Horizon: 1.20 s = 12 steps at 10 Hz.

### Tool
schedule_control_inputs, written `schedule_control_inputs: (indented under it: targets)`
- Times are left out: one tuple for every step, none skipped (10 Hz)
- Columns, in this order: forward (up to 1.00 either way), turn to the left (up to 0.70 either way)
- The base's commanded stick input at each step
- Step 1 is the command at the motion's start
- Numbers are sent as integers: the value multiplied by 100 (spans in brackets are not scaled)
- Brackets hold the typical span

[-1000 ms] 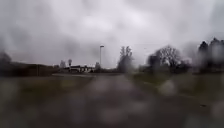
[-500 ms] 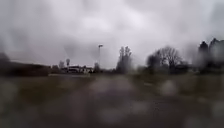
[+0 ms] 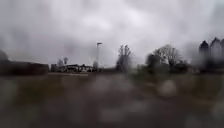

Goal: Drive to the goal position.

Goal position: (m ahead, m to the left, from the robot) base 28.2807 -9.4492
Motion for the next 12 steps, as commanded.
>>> schedule_control_inputs:
  targets:
    - [100, 0]
    - [100, 0]
    - [100, 0]
    - [100, 0]
    - [100, 0]
    - [100, 0]
    - [100, 0]
    - [100, 0]
    - [100, 0]
    - [100, 0]
    - [100, 0]
    - [100, 0]
